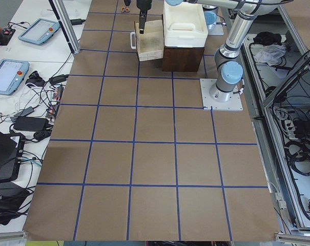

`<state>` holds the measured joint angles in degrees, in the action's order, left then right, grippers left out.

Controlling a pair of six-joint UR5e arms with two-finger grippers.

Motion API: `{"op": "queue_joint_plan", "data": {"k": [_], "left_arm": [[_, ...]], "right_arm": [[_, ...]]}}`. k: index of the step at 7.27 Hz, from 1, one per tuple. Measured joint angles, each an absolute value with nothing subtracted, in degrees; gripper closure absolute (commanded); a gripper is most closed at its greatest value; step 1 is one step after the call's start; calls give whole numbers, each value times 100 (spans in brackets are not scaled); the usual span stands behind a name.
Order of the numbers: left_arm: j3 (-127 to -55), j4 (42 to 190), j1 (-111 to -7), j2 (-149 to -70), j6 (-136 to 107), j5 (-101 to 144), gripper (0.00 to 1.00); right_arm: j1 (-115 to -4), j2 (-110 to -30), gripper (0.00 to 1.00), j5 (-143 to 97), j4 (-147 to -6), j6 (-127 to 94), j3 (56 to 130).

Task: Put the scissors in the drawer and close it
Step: 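Move the right gripper over the grey-and-orange scissors and lower it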

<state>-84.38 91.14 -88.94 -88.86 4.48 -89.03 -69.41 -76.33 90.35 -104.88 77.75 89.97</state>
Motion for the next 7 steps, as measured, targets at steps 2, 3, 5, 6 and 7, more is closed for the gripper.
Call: {"op": "queue_joint_plan", "data": {"k": [2, 3, 5, 6, 7], "left_arm": [[-8444, 9114, -8894, -8886, 448, -8902, 0], [-8463, 9113, -8896, -8884, 448, -8898, 0], [-8500, 9105, -8902, -8879, 448, -8895, 0], [-8504, 9100, -8903, -8878, 448, -8895, 0], [-8507, 9098, -8903, -8878, 448, -8895, 0]], "right_arm": [[-6461, -6799, 0, 9016, -11059, 8922, 8804], [-6378, -6413, 0, 9016, -11207, 9352, 8639], [-6320, -5768, 0, 9050, -11519, 9962, 8336], [-6315, -5565, 0, 9057, -11613, 10103, 8269], [-6313, -5418, 0, 9048, -11701, 10242, 8230]]}}
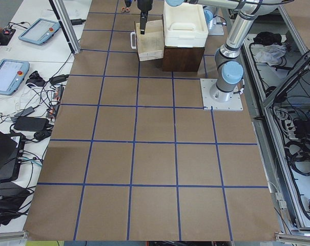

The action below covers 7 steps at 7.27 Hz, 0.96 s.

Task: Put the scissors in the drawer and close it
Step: 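Move the right gripper over the grey-and-orange scissors and lower it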

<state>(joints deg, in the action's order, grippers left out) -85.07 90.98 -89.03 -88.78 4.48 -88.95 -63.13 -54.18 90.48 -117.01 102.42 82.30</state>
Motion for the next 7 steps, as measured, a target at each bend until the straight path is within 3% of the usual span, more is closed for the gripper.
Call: {"op": "queue_joint_plan", "data": {"k": [7], "left_arm": [[-8516, 9105, -8903, -8860, 448, -8894, 0]], "right_arm": [[-6259, -5033, 0, 9047, -12436, 11050, 8192]]}}
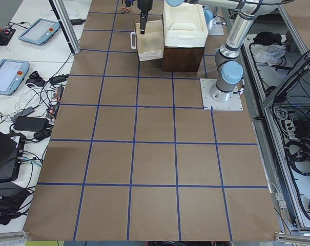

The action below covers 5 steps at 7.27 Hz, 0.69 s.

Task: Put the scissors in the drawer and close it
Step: 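Move the right gripper over the grey-and-orange scissors and lower it, then close the right gripper on the scissors' handles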

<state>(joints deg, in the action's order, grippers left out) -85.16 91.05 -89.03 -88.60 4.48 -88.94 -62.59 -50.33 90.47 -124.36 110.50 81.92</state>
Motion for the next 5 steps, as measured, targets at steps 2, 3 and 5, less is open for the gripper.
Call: {"op": "queue_joint_plan", "data": {"k": [2, 3, 5], "left_arm": [[-8516, 9106, -8903, -8860, 448, -8895, 0], [-8516, 9105, -8903, -8860, 448, -8895, 0], [-8517, 9106, -8903, -8859, 448, -8895, 0]], "right_arm": [[-6213, -4902, 19, 9019, -12586, 11223, 8191], [-6209, -4876, 81, 8990, -12603, 11275, 8192], [-6206, -4877, 100, 8945, -12631, 11324, 8189]]}}
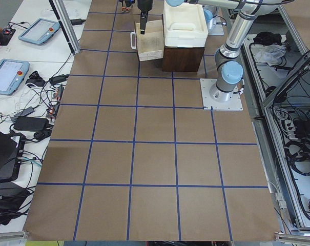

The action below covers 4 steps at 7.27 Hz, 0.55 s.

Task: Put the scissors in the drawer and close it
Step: 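Close the right gripper on the scissors' handles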

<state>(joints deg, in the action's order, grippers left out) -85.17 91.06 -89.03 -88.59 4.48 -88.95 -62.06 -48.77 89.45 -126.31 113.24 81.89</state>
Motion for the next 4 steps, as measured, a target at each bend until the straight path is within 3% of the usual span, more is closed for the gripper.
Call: {"op": "queue_joint_plan", "data": {"k": [4], "left_arm": [[-8529, 9106, -8903, -8854, 448, -8895, 0]], "right_arm": [[-6206, -4917, 100, 8961, -12610, 11411, 8127]]}}
